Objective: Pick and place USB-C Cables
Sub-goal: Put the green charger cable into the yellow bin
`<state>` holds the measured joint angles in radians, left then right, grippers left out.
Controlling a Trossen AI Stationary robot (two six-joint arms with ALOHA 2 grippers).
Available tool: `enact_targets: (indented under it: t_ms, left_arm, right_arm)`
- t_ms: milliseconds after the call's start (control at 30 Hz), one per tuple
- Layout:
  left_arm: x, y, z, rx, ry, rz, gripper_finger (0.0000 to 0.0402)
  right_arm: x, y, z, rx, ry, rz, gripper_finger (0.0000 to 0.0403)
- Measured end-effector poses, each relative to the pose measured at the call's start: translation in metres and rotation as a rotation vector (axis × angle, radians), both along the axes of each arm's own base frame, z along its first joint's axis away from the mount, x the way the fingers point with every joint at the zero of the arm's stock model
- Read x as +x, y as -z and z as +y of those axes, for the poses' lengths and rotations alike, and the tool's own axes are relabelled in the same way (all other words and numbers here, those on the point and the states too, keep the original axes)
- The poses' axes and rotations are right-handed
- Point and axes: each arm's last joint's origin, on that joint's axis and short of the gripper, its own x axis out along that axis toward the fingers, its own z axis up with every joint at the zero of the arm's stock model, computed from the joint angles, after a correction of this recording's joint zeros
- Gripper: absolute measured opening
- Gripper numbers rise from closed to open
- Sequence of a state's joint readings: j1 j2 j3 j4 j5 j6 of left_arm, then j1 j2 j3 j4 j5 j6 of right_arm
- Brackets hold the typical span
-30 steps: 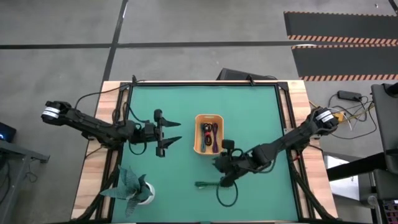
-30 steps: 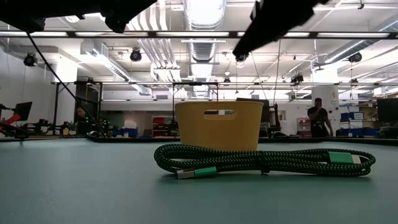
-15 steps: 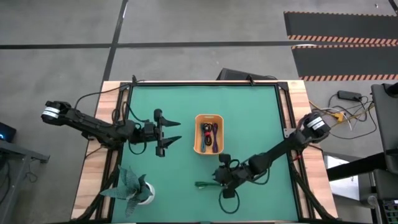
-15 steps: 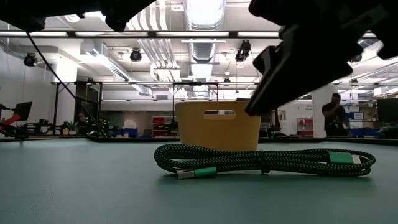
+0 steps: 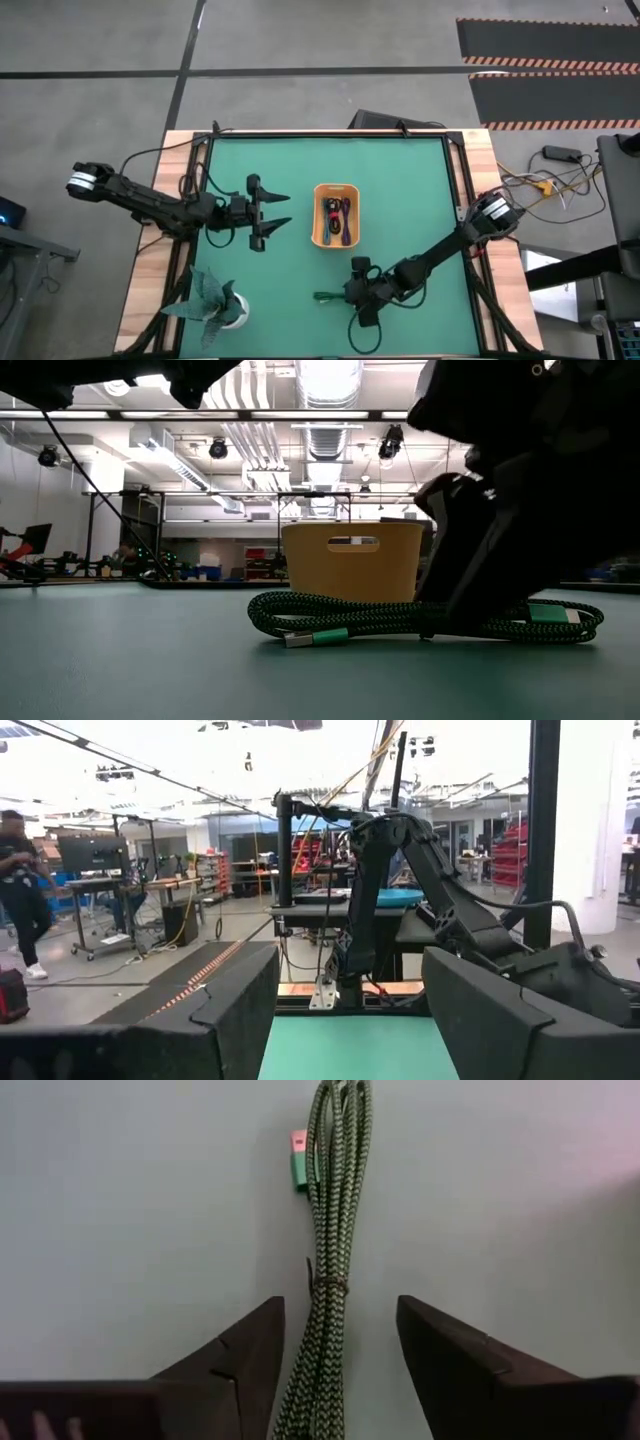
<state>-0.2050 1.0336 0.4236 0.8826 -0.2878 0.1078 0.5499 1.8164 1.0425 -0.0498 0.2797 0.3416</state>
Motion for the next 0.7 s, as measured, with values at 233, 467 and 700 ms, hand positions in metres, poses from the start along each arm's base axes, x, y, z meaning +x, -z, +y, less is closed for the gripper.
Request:
enact_targets:
  t_ms: [233,467,700]
  left_arm:
    - [0.0001,-0.0008,0.0000,0.000,0.000,-0.002,0.0231]
    - [0.0006,-0.0009,-0.0001,-0.001,0.000,-0.003,0.0231]
    - [0.0054,-0.0004,-0.0012,-0.047,0.013,0.005,0.0231]
  right_arm:
    - [-0.0010,0.0067,-0.0003,0.002,0.000,0.020,0.0166]
    - [-0.0017,0.0083,-0.0005,0.004,-0.003,0.023,0.0087]
    - [-0.0024,0.0068,-0.0013,0.000,0.000,0.023,0.0021]
